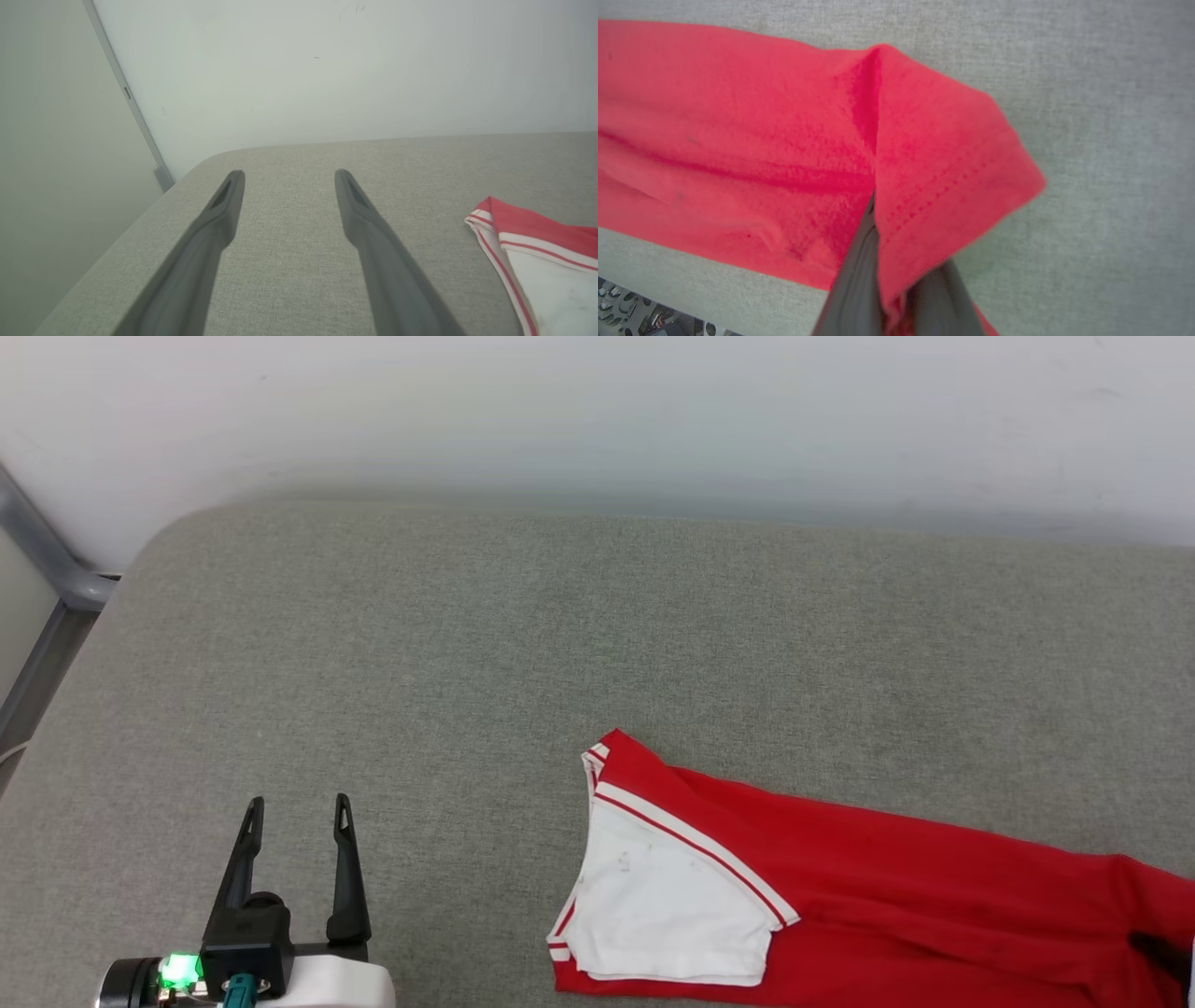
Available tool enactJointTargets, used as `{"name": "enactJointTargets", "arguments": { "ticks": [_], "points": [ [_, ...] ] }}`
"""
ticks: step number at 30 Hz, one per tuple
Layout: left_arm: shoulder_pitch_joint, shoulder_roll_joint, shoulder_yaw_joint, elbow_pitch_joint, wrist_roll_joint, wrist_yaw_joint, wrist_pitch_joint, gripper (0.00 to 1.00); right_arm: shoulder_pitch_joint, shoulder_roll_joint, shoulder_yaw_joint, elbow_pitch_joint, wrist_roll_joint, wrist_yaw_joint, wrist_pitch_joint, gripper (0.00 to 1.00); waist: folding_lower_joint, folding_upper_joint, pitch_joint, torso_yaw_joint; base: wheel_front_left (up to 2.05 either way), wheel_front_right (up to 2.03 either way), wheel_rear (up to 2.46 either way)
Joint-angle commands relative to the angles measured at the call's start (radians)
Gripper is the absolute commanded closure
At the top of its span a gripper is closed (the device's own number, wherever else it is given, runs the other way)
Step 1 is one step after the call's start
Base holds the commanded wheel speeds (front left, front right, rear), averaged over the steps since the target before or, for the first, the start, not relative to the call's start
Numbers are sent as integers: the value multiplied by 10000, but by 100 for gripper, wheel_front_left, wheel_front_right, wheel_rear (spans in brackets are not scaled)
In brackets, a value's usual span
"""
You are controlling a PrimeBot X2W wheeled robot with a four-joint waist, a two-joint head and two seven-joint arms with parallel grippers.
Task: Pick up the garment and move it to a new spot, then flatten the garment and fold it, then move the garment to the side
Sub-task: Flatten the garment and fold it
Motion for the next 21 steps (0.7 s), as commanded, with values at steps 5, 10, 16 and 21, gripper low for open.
{"name": "enactJointTargets", "arguments": {
  "ticks": [5, 10, 16, 21],
  "points": [
    [199, -121, 95, 82, 178, -163, -25, 0, -108, -524, -113, 128, -6, -21, 132, 100, 0, -1, -181, -27, 0, 0, 0],
    [314, -201, 158, 175, 257, -272, -25, 0, 78, -559, -377, -790, 591, -18, 391, 100, 0, -1, -349, -85, 0, 0, 0],
    [431, -276, 221, 222, 347, -287, -25, 0, 448, -207, -758, -2882, 1329, -16, 1147, 100, 0, -1, -473, -147, 0, 0, 0],
    [364, -333, 218, 234, 418, -341, -25, 0, 492, 411, -994, -4219, 1181, -16, 1711, 100, 0, -1, -427, -130, 0, 0, 0]
  ]
}}
